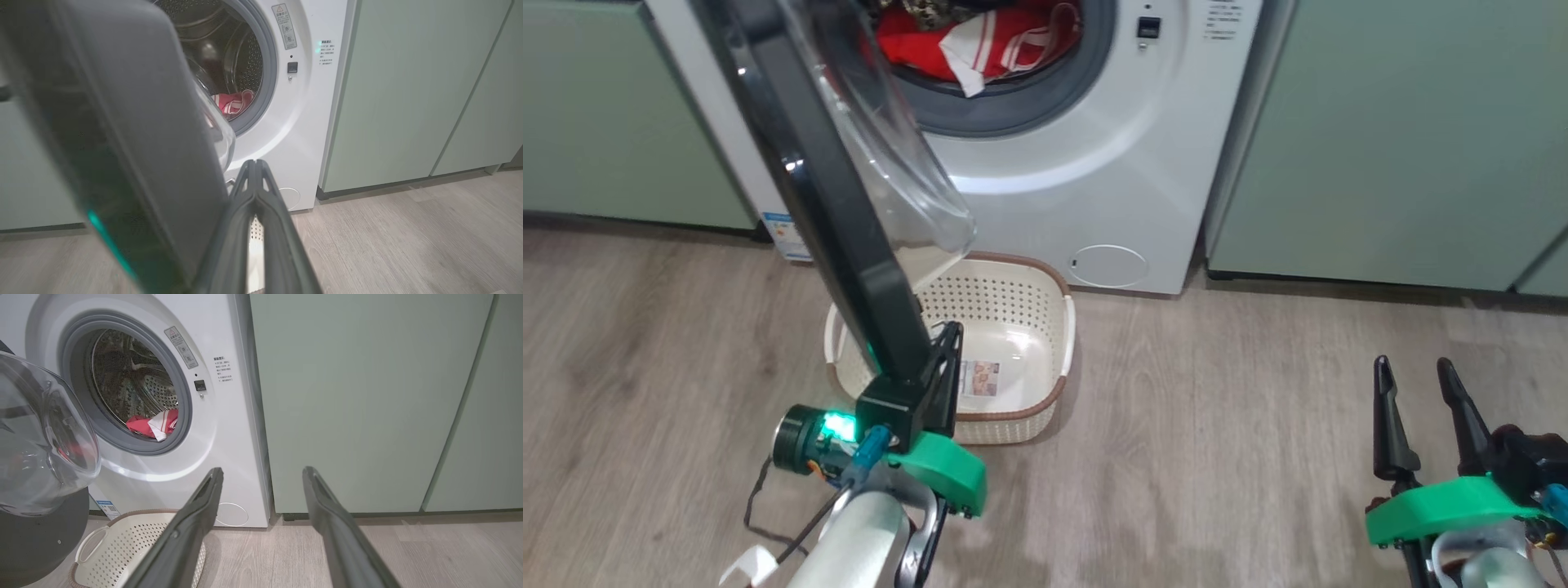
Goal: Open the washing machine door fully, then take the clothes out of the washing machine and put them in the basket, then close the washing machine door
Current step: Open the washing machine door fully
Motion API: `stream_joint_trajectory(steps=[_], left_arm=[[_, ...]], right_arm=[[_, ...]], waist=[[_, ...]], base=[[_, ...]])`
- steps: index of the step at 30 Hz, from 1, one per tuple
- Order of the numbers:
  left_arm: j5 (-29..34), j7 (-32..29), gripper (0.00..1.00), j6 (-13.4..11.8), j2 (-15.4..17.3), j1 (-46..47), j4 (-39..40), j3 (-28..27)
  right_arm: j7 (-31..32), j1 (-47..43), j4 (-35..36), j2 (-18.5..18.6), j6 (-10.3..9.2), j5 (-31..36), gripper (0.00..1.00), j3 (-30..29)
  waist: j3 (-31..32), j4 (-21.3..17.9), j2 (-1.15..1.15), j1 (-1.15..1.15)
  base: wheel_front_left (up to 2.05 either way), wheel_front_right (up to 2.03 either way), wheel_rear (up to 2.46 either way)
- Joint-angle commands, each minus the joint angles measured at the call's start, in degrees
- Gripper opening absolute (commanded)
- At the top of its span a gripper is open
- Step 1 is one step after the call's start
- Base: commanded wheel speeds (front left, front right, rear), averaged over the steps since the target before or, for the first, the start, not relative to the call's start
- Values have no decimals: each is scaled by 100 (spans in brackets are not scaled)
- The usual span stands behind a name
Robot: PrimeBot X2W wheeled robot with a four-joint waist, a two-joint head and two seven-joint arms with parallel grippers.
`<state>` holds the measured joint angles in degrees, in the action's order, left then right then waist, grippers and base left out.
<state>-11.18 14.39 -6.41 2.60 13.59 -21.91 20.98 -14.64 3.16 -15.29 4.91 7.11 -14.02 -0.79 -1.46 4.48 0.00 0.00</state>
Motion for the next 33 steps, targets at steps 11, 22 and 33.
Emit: stream_joint_trajectory(steps=[11,22,33], left_arm=[[79,61,0,-23,29,52,79,-456],[-65,61,0,96,218,-85,107,-1041],[-655,61,0,684,650,384,-327,-2313]], right_arm=[[-36,88,152,32,37,-3,100,107],[-36,39,120,-41,37,-19,100,131],[-36,96,103,-80,37,-24,100,242]], waist=[[73,711,0,0],[68,1507,0,0],[-14,1670,0,0]], base=[[0,0,0],[0,0,0],[0,0,0]])
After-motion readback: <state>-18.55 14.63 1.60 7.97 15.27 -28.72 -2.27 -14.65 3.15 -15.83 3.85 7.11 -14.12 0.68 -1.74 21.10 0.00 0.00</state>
